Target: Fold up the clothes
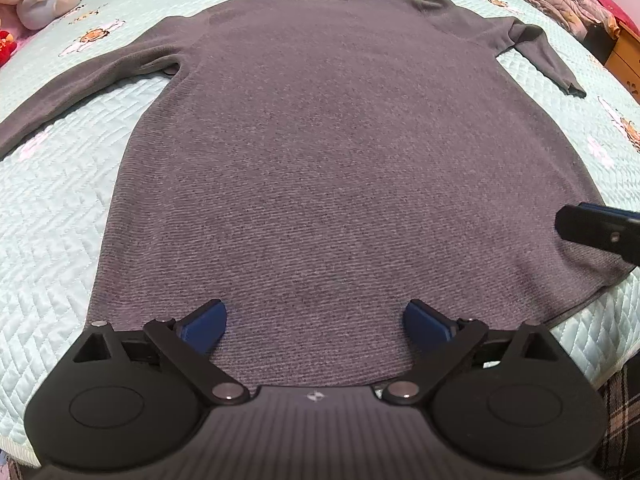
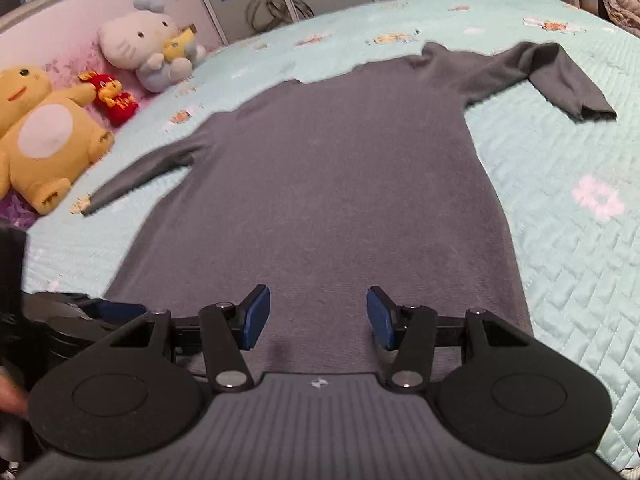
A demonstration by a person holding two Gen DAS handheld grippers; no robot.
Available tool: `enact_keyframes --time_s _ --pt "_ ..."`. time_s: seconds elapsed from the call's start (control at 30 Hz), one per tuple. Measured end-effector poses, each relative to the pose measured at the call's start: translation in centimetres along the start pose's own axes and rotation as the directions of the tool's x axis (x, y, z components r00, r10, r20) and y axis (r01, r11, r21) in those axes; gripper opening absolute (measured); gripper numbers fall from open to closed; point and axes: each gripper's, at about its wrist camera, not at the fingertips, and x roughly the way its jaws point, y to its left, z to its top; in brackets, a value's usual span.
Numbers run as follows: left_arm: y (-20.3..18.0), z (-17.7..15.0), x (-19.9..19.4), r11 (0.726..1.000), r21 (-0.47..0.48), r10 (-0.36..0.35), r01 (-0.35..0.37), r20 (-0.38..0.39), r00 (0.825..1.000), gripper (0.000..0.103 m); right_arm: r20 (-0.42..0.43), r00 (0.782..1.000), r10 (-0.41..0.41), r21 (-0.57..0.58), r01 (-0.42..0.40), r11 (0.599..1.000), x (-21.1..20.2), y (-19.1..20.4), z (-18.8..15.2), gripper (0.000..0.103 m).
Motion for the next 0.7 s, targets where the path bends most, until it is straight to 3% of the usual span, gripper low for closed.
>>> enact_keyframes --time_s 0.07,0.17,0.33,0.5,0.7 --pt "0.0 -0.1 0.0 1.0 0.003 -0.003 0.003 0.005 1.0 0.1 -0.044 0.999 0.005 0.04 -0.003 0.999 1.0 -1.0 -1.0 0.054" --pt "0.1 -0.4 -0.1 1.0 0.008 -0.01 0.01 0.016 1.0 0.101 -0.005 1.0 0.03 0.043 -0.03 0.999 0.5 -1.3 -2.3 0.054" --pt "0.3 -0.5 -0.7 1.0 0.01 -0.025 0.025 0.017 1.0 0.1 -0.021 0.999 0.025 0.029 -0.024 0.999 0.2 -1.0 -1.9 0.055" --pt "0.8 -0.2 -2.0 0.997 -0.025 -0.071 0.072 0.027 0.997 0.088 -0.011 0.998 0.066 0.092 -0.064 0.994 -0.7 -2.1 -0.8 0.055" --pt "1.0 0.7 -3.8 0.989 -0.062 -0.121 0.134 0.175 0.977 0.085 0.083 0.995 0.055 0.109 -0.064 0.992 -1.3 -3.4 -0.1 0.056"
